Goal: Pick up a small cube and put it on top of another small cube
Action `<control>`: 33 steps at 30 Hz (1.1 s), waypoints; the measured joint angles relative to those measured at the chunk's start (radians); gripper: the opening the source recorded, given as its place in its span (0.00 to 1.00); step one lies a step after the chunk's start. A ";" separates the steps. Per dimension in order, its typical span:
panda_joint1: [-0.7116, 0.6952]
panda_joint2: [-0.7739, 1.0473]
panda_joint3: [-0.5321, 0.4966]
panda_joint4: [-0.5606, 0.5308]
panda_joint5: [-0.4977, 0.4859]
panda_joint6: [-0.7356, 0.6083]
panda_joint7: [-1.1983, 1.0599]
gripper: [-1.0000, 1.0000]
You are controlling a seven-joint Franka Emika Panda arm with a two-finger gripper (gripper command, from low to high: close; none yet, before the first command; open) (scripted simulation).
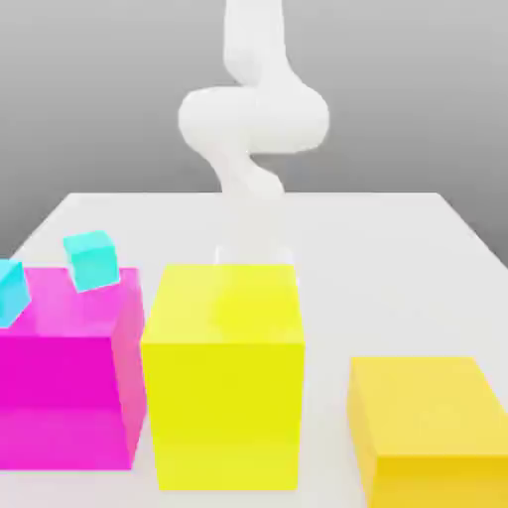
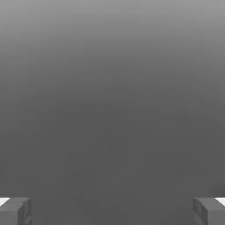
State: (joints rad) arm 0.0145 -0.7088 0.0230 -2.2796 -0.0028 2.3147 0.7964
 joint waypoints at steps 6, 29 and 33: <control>0.033 0.223 0.063 0.050 -0.013 0.036 -0.004 0.50; 0.253 1.062 0.225 0.238 -0.190 0.165 0.070 0.50; 0.305 1.208 0.235 0.270 -0.215 0.188 0.079 0.50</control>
State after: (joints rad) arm 0.3197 0.4996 0.2582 -2.0092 -0.2178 2.5030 0.8754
